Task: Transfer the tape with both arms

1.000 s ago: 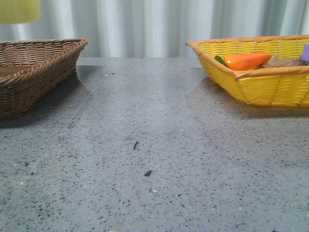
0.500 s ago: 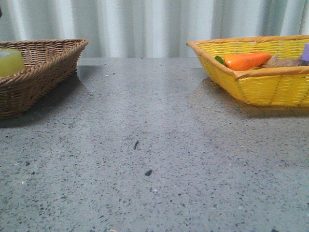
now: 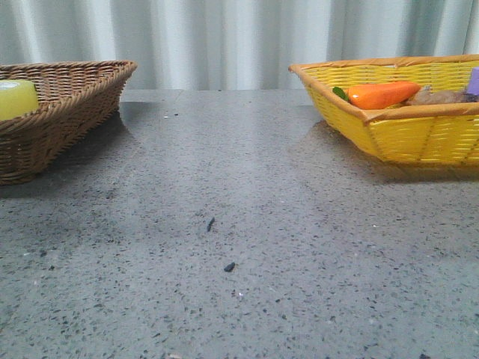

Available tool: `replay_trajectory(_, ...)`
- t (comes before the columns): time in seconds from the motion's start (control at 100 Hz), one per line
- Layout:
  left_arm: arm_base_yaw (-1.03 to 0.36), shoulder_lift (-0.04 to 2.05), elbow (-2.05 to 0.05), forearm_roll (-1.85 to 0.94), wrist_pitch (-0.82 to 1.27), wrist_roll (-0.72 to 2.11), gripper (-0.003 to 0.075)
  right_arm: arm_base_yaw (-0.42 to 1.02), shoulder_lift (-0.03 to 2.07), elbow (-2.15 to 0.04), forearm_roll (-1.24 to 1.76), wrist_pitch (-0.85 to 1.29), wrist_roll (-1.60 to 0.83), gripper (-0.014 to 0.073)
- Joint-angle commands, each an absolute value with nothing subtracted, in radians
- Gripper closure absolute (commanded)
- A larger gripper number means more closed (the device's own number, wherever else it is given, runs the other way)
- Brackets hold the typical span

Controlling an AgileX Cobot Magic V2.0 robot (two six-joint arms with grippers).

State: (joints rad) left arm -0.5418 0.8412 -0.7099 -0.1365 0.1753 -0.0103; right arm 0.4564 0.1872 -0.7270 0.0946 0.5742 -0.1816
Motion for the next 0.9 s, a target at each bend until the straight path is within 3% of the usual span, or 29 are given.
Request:
replay_trajectory(0.0, -0.607, 0.736, -0.605, -0.197, 0.030, -0.023, 0.0617, 0.455, 0.163, -0.697, 0.074, 0.476, -0.187, 0.0641)
replay_trajectory(0.11, -0.660, 0.640, -0.476, -0.195, -0.038, -0.023, 0.0743, 0.455, 0.153, -0.647, 0.074, 0.493, -0.187, 0.0641)
replay_trajectory(0.89, -0.670, 0.561, -0.344, -0.179, -0.091, -0.010, 0.0741, 0.455, 0.153, -0.568, 0.074, 0.501, -0.187, 0.0641)
